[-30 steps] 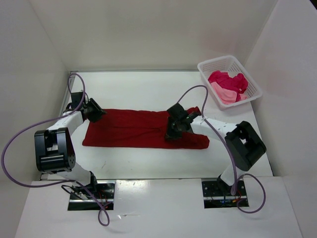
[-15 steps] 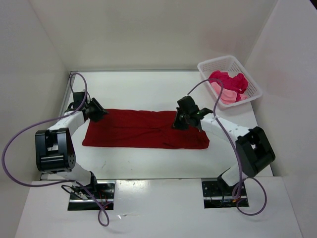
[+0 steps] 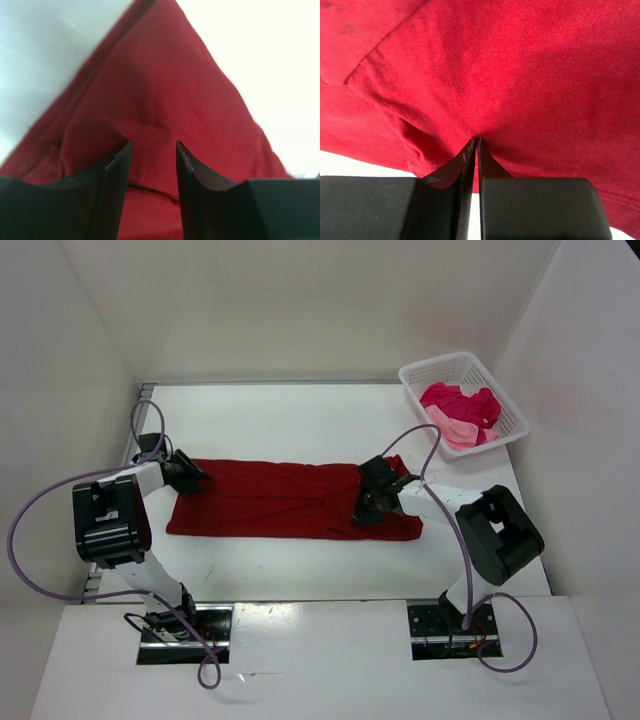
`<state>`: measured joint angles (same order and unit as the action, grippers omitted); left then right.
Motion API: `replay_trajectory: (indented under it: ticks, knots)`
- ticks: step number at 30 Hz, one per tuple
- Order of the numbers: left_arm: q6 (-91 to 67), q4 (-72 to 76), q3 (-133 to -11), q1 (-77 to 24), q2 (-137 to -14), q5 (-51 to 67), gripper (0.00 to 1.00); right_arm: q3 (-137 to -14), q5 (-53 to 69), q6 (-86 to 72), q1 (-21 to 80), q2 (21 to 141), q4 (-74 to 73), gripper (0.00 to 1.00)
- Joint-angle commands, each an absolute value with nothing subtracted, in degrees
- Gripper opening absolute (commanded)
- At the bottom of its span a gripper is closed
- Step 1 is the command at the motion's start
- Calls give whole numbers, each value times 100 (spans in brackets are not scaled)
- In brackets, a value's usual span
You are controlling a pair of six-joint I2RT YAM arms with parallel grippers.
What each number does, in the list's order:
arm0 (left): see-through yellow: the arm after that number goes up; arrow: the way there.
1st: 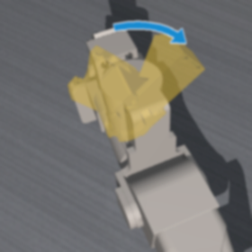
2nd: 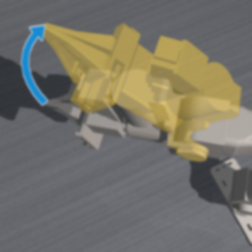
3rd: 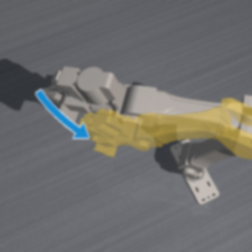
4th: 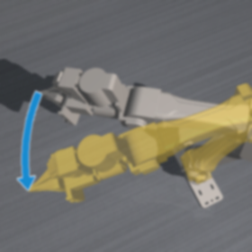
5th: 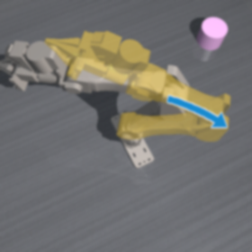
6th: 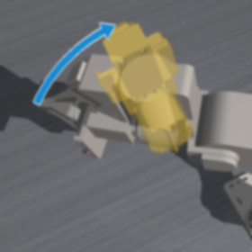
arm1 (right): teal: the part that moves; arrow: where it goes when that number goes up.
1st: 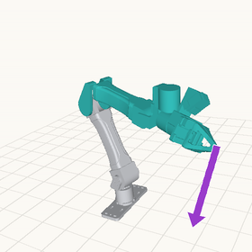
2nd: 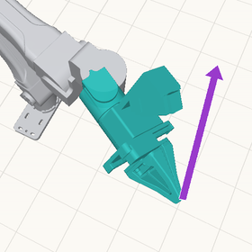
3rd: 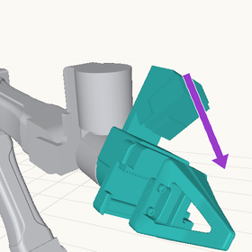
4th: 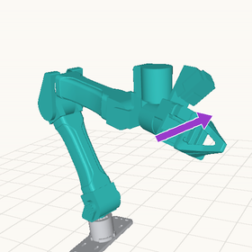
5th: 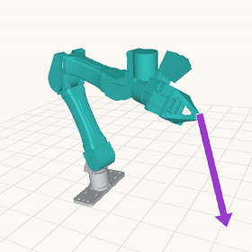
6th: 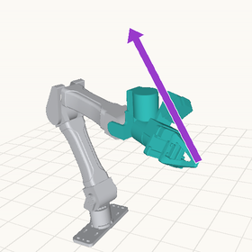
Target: Fold and stack the t-shirts
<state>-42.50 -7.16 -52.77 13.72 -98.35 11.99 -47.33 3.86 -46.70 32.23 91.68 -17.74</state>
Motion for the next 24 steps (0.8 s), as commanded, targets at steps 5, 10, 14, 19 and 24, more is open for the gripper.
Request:
replay_trajectory:
  ticks: [5,10,14,19,24]
  knots:
    - [-4368,-809,-5291,2012,-9828,1318,49,-4271,255,-5124,3252,8992,-1511,20]
    - [-4315,-896,-5589,1908,-8975,1371,49,-5254,-62,-4703,3199,8245,-2162,35]
    - [-4386,-748,-5651,1276,-8701,1188,49,-5695,-62,-4483,2525,8524,-1952,20]
    - [-4491,-546,-5713,589,-9034,1045,50,-6222,-306,-4298,2005,9403,-1398,4]
    - [-4544,-255,-6010,589,-9948,1099,50,-6635,-325,-4359,1364,10203,-1257,4]
